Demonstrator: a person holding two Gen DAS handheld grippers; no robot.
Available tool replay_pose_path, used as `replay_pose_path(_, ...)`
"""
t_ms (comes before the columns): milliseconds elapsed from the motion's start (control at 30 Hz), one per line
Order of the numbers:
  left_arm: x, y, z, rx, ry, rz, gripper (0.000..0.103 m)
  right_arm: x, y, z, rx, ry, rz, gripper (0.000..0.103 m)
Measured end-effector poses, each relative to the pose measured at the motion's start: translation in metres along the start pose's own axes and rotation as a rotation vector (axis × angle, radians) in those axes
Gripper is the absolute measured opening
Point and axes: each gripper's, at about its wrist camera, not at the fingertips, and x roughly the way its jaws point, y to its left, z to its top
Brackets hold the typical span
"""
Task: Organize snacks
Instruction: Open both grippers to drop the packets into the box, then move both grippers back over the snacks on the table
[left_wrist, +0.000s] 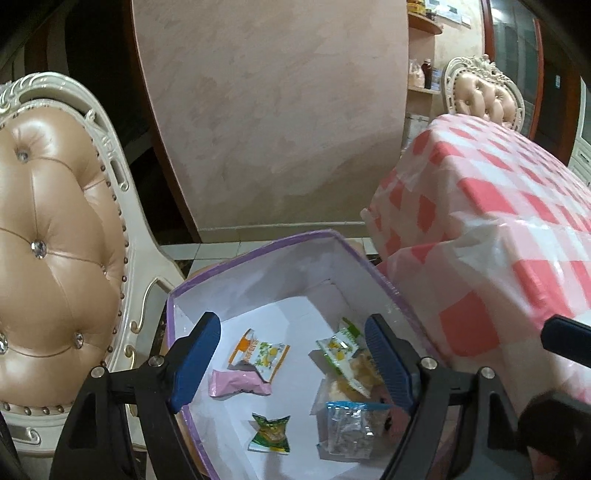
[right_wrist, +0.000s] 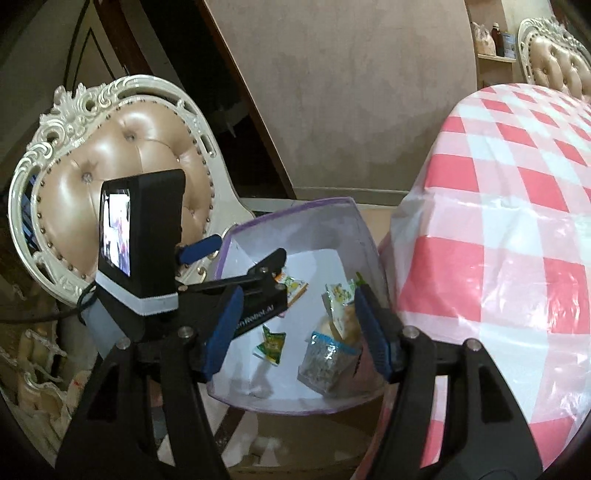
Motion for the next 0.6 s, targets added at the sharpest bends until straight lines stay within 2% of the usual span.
replay_pose_path(67, -0.011, -0.005, 0.004, -0.008, -0.022, -0.014, 0.081, -0.01, -0.006, -0.001, 0.025, -0.033, -0.006, 0.066)
replay_pose_path(167, -0.031, -0.022, 0.008, 0.001, -0.059, -0.058, 0.081, -0.035, -0.023, -0.005, 0.068, -0.081, -0.059, 0.066)
replay_pose_path(267, -0.049, -0.056, 0.009, 0.072, -0.082, -0.088, 0.081, -0.068, -0.048, -0.012, 0.119, -0.134, -0.084, 0.066)
replay_pose_path(367, -0.071, -0.098, 0.009, 0.16, -0.101, -0.16, 0.081, -0.102, -0.069, -0.022, 0.152, -0.166, -0.112, 0.066)
replay_pose_path(467, -0.103, -0.145, 0.008, 0.25, -0.133, -0.268, 0.081, -0.143, -0.086, -0.034, 0.151, -0.205, -0.208, 0.066)
replay_pose_path(600, -0.136, -0.219, 0.004, 0.371, -0.108, -0.49, 0.084, -0.206, -0.124, -0.06, 0.172, -0.262, -0.407, 0.066)
